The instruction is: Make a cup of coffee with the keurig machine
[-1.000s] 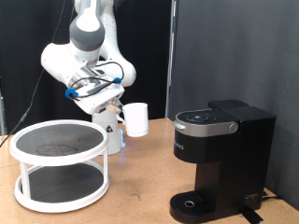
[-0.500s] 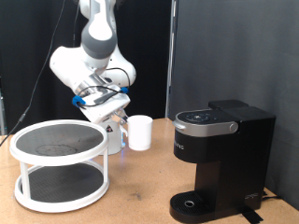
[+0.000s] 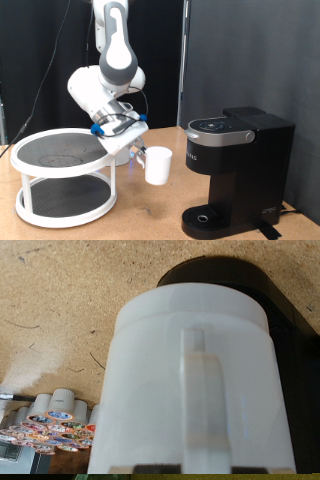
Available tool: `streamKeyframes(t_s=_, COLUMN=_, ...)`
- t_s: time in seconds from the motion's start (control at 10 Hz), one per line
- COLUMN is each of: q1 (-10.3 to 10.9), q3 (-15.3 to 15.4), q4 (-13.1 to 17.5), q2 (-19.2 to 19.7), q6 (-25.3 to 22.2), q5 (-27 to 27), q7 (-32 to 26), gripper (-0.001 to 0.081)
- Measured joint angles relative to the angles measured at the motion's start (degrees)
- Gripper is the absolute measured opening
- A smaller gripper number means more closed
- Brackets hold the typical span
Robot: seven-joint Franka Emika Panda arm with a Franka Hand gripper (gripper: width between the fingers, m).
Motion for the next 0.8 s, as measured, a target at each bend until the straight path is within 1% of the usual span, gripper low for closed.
streamKeyframes(t_s=0.2, q1=0.33, q3=0.95, q4=1.01, q2=3.48, q6=0.48, q5=4.59, q7=-3.6, gripper=0.0003)
streamKeyframes(t_s=0.4, q1=0.47, q3=2.12, q4=2.1, q2=6.08, q6=0.69, q5=9.32, q7=-6.42, gripper=0.0003)
streamKeyframes(t_s=0.8, q1=1.43, q3=5.67, q4=4.39, q2=10.68, q6=0.72, q5=19.57, q7=-13.01, gripper=0.0003)
